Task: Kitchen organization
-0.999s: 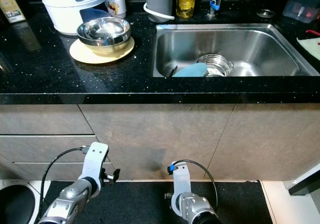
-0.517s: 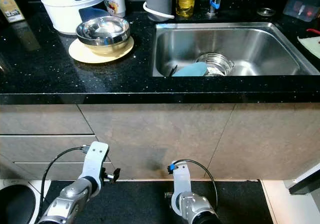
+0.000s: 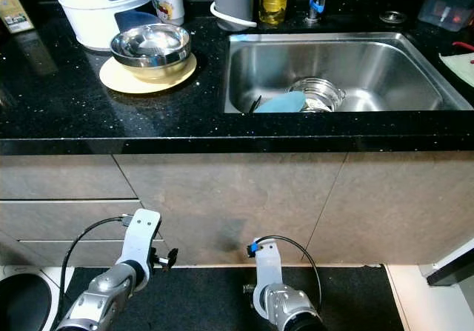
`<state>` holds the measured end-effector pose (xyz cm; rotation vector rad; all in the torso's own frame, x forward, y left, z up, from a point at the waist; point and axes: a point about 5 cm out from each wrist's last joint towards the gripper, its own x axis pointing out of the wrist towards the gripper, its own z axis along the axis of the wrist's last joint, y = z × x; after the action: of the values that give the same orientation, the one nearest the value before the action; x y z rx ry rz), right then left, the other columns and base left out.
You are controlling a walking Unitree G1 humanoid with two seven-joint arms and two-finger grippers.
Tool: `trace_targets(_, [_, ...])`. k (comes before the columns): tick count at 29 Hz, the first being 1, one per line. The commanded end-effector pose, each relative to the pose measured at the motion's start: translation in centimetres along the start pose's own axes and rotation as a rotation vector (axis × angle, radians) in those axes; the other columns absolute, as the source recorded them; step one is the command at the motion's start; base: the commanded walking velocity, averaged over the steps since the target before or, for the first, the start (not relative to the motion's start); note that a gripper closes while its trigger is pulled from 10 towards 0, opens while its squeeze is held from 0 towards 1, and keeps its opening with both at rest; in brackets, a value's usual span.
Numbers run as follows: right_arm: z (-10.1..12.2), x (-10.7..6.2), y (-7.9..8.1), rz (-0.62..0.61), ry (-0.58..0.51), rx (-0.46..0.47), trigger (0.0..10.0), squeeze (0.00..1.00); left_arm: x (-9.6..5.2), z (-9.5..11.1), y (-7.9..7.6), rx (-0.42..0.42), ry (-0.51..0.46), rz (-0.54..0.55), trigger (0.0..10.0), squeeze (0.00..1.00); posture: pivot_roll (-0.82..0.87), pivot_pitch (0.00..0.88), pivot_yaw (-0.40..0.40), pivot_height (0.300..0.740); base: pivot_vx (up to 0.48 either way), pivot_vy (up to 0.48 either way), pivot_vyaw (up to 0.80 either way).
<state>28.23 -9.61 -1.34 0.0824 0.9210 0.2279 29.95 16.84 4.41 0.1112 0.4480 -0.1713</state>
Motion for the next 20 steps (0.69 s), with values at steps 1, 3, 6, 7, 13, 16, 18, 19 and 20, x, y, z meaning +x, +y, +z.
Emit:
trace_targets(1, [-0.86, 0.08, -0.01, -0.002, 0.021, 0.015, 10.0, 0.0, -0.34, -0.93, 0.01, -0.009, 0.023, 0.008, 10.0, 0.0, -0.05, 0.22, 0.015, 0.74, 0.0, 0.0, 0.0])
trace_targets(3, [-1.04, 0.08, 0.0, 0.002, 0.017, 0.02, 10.0, 0.0, -0.45, -1.12, -0.04, -0.009, 0.024, 0.006, 10.0, 0.0, -0.05, 0.21, 0.019, 0.74, 0.0, 0.0, 0.0])
trace_targets(6, [-1.16, 0.09, 0.04, 0.003, 0.015, 0.026, 10.0, 0.0, -0.51, -1.25, -0.03, -0.008, 0.026, 0.005, 10.0, 0.0, -0.06, 0.203, 0.021, 0.74, 0.0, 0.0, 0.0])
trace_targets(7, [-1.2, 0.09, 0.05, 0.002, 0.015, 0.026, 10.0, 0.0, -0.54, -1.3, -0.02, -0.009, 0.028, 0.004, 10.0, 0.0, -0.06, 0.202, 0.025, 0.74, 0.0, 0.0, 0.0])
trace_targets(13, [-1.33, 0.08, -0.02, -0.002, 0.015, 0.029, 10.0, 0.0, -0.55, -1.48, -0.05, -0.014, 0.032, 0.0, 10.0, 0.0, -0.06, 0.192, 0.027, 0.74, 0.0, 0.0, 0.0])
trace_targets(16, [-1.39, 0.08, 0.0, -0.001, 0.015, 0.027, 10.0, 0.0, -0.54, -1.58, -0.02, -0.013, 0.034, -0.001, 10.0, 0.0, -0.06, 0.192, 0.027, 0.74, 0.0, 0.0, 0.0])
trace_targets(18, [-1.39, 0.08, 0.01, 0.0, 0.015, 0.026, 10.0, 0.0, -0.55, -1.61, 0.01, -0.013, 0.034, 0.001, 10.0, 0.0, -0.06, 0.19, 0.024, 0.74, 0.0, 0.0, 0.0])
trace_targets(19, [-1.41, 0.08, 0.02, 0.001, 0.015, 0.027, 10.0, 0.0, -0.56, -1.63, 0.02, -0.013, 0.035, 0.002, 10.0, 0.0, -0.06, 0.19, 0.024, 0.74, 0.0, 0.0, 0.0])
trace_targets(20, [-1.41, 0.08, 0.02, 0.001, 0.015, 0.028, 10.0, 0.0, -0.56, -1.64, 0.02, -0.014, 0.035, 0.002, 10.0, 0.0, -0.06, 0.19, 0.024, 0.74, 0.0, 0.0, 0.0])
